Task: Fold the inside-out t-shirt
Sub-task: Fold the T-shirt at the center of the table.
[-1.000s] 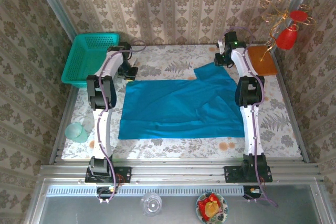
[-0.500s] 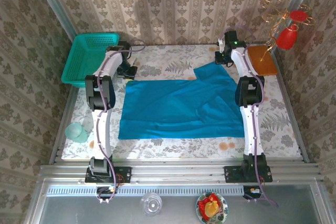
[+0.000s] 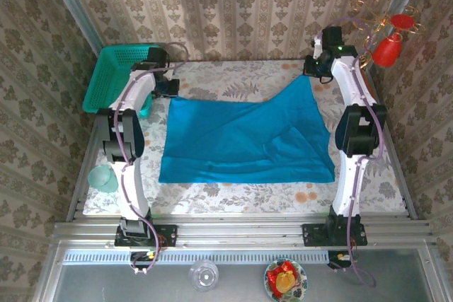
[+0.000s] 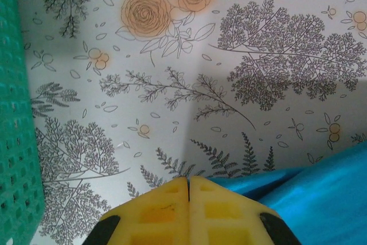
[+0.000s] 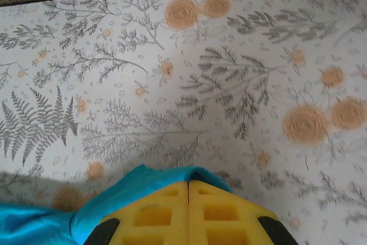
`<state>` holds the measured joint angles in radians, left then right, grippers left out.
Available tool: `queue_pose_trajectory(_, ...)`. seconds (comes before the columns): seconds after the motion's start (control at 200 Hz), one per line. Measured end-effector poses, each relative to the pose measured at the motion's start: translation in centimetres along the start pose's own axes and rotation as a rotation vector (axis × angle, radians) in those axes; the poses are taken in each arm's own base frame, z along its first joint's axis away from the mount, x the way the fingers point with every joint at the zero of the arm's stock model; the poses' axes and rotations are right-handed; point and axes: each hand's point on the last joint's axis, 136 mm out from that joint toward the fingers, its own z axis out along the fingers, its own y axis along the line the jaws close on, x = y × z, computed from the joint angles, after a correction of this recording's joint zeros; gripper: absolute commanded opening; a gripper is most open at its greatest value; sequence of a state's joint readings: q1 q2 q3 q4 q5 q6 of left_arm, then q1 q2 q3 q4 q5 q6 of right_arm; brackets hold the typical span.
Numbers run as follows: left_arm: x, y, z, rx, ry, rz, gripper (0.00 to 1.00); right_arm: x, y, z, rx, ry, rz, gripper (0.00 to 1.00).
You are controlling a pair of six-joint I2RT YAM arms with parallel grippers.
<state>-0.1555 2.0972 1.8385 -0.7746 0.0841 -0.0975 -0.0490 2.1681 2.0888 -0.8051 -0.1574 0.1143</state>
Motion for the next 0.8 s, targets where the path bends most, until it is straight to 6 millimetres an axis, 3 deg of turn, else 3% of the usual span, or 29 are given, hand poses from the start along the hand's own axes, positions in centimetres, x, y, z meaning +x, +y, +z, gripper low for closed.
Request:
queue_pose_trajectory(0.245, 2.4, 0.6, -1.5, 0.000, -0.043, -0.062, 0.00, 5.8, -0.5, -2.3, 0.013, 0.071, 0.044, 0.00)
queue_pose_trajectory(0.525, 4.7, 1.4, -4.7, 0.007, -0.124, -0.127, 0.00, 10.4, -1.3, -6.5, 0.048, 0.070, 0.075, 0.00)
queue_pose_trajectory(0.8, 9.7, 2.5, -4.7, 0.009, -0.106, -0.199, 0.00, 15.0, -4.4, -7.6, 0.119, 0.111, 0.167, 0.00)
